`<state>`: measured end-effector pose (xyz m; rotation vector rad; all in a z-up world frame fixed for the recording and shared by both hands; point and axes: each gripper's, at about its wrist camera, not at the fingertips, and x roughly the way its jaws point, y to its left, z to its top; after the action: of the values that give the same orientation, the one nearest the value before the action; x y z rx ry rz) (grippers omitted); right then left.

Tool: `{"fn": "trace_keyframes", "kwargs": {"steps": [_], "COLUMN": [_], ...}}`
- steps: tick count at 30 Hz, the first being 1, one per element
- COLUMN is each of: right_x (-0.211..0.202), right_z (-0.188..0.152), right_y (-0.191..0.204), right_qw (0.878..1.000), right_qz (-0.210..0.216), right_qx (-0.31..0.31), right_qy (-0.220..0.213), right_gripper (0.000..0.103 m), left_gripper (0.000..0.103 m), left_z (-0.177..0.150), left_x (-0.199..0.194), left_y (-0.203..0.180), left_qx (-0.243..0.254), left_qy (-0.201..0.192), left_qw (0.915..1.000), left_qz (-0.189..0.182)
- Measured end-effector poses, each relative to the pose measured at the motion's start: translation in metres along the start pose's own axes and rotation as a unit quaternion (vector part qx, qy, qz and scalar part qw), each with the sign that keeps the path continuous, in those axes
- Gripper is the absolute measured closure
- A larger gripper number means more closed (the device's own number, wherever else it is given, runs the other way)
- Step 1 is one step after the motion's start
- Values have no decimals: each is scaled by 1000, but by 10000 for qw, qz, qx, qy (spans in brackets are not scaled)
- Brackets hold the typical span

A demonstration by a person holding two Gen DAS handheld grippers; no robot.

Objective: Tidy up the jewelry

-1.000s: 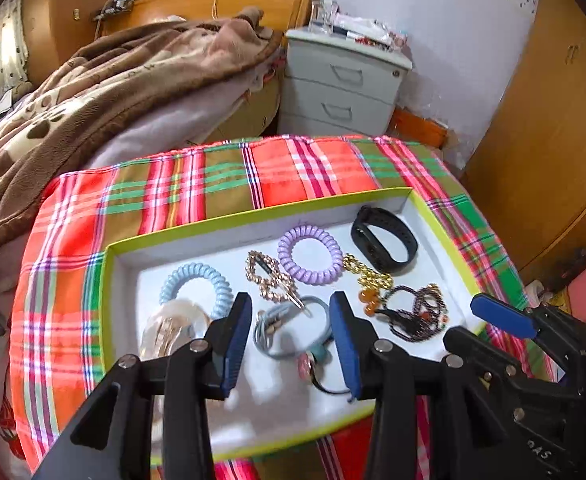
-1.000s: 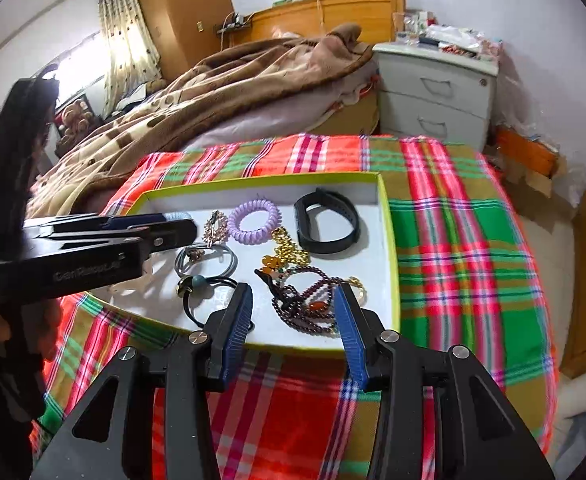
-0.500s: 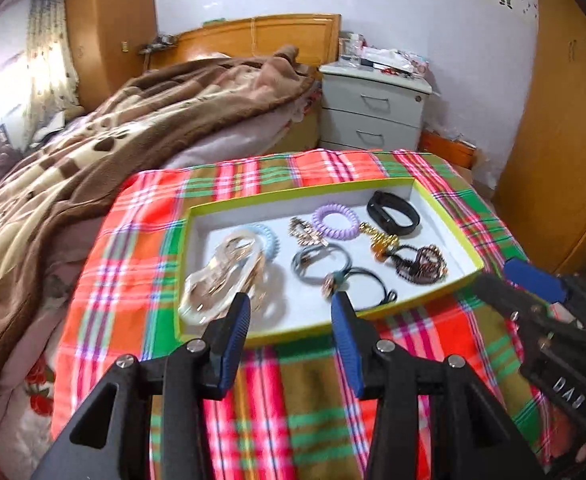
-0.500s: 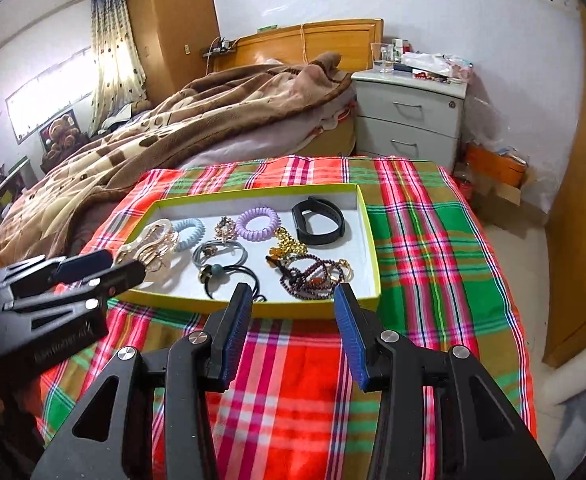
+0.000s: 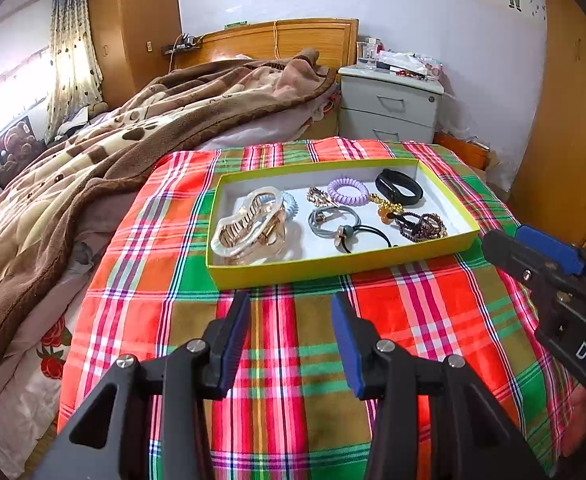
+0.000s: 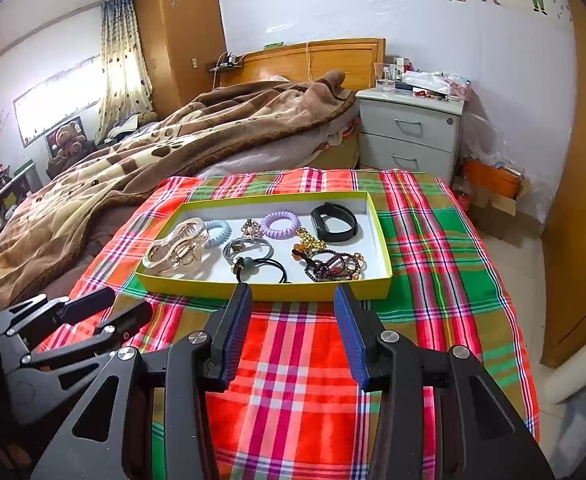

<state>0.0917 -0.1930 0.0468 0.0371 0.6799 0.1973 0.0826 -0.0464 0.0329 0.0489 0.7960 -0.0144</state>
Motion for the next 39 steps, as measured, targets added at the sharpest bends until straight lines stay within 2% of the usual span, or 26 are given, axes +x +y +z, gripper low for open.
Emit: {"fn": "trace_keyframes", "kwargs": {"steps": [4,13,39], "right_x": [0,1,0], "right_z": [-2,-3,-6], "right_y": [2,2,6], "right_qw": [10000,10000,10000], "right_qz": [-23,-36,-14], "right_qx": [10,73,77], "right_qy": [-5,10,27], "right_gripper": [59,59,59], "left_gripper": [59,59,59], "left_z": [-1,-5,-5], "left_x": [-1,2,-3], "left_y": [2,5,14], "left_qx": [-58,-282,-355], "left_qy": [-18,116,91], "left_qw": [10000,9991,9993], "left_qz": [-19,-309,-123]}}
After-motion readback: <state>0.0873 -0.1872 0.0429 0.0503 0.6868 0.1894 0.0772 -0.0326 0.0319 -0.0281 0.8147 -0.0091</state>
